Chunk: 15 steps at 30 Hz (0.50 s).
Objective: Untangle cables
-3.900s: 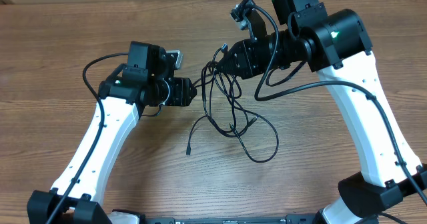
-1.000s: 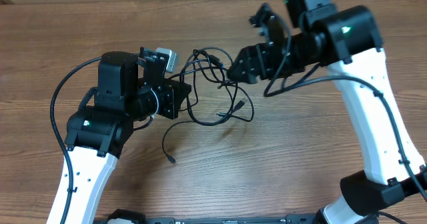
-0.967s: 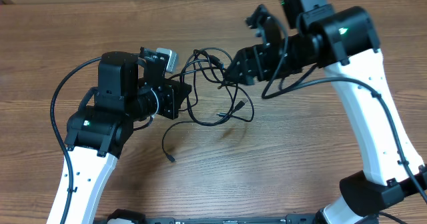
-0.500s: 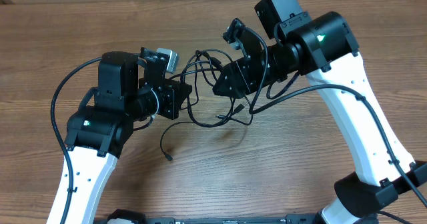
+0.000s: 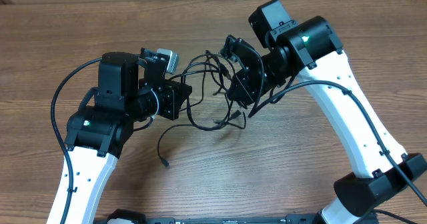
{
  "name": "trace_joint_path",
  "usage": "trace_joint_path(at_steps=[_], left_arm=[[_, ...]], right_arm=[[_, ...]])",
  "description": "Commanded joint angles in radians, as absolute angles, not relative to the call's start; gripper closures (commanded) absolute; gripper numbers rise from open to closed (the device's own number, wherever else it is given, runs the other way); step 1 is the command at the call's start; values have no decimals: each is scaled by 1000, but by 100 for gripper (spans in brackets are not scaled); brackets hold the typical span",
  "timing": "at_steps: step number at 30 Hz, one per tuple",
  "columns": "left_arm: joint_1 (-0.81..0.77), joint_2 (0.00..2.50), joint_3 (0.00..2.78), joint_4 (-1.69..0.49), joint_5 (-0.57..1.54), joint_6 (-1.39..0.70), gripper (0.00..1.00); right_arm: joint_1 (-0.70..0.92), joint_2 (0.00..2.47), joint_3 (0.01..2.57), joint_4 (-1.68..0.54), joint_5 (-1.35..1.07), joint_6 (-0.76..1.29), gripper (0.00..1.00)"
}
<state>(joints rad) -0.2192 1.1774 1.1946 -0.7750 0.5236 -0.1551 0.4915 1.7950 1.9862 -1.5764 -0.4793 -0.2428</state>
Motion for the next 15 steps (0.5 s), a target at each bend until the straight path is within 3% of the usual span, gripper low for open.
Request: trace_joint_path(at_steps=[1,15], left_arm=[[-215,1153,1240,-780,548,-161,94],[-163,1131,1248,-874,467,-157,94]], right_arm=[[484,1798,1973,-1560,-453,-257,96],[179,1798,1974,-1419,-222,38,96]])
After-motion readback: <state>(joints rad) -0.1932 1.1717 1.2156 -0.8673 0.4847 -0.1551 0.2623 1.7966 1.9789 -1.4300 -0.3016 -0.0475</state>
